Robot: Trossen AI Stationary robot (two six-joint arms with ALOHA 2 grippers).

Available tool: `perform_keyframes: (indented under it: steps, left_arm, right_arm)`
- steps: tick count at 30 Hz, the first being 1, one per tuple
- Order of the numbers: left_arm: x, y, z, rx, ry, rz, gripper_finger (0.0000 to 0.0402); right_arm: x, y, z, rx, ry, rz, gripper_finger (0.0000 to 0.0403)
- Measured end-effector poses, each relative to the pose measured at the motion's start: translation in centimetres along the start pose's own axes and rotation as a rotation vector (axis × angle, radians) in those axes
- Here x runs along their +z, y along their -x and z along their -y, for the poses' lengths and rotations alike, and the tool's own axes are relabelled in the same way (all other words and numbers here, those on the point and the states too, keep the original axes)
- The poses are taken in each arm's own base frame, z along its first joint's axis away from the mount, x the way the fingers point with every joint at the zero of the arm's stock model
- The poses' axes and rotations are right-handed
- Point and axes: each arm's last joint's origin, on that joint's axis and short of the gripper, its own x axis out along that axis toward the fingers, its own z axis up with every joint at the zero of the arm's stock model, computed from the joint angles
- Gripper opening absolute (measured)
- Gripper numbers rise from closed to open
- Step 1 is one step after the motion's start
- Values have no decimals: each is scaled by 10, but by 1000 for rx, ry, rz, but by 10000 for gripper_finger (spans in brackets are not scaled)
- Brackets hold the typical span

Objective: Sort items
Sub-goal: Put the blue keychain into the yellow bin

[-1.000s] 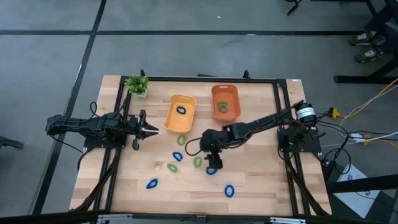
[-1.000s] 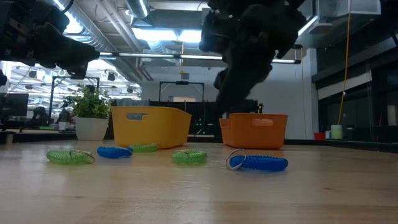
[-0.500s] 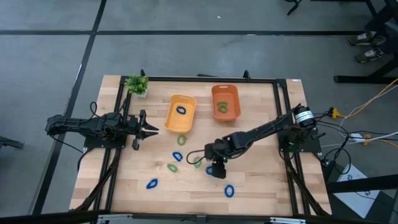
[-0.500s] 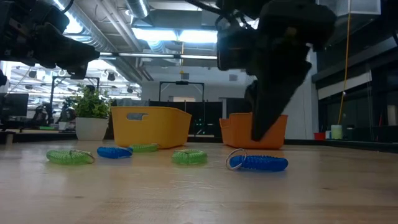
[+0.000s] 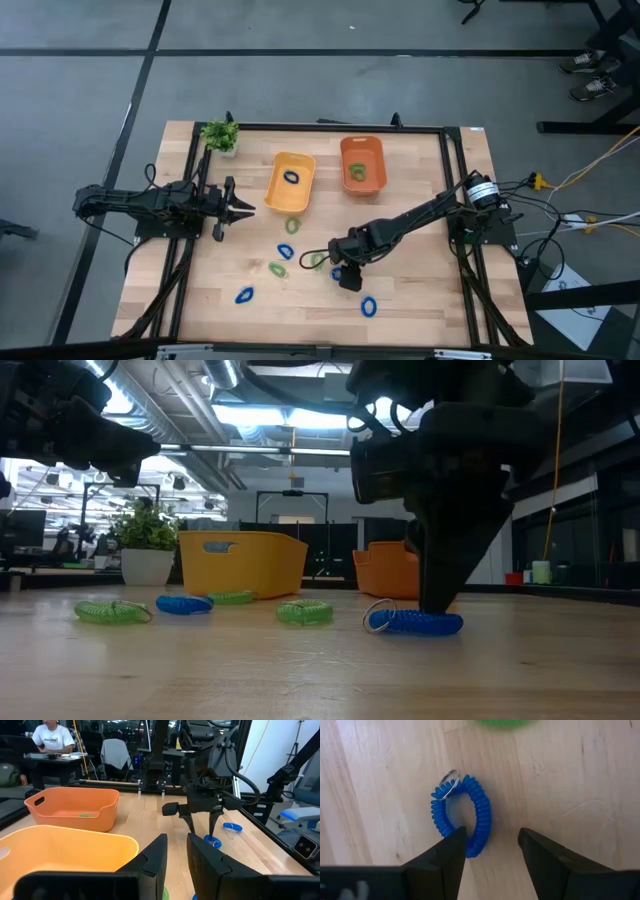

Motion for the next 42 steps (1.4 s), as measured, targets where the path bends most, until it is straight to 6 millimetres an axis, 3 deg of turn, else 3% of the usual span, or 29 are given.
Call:
perform_keyframes:
  steps: [10, 19, 27, 42]
  left_arm:
    - [0, 0, 0, 0, 0, 0, 70]
    - [0, 0, 0, 0, 0, 0, 70]
    - [0, 0, 0, 0, 0, 0, 70]
    - [0, 0, 0, 0, 0, 0, 70]
  right_arm:
    - [6, -1, 5, -131, 69, 105, 190]
    - [11, -1, 11, -321, 305, 171, 184]
    - [15, 1, 21, -391, 369, 164, 142]
    - [23, 2, 38, -323, 305, 144, 45]
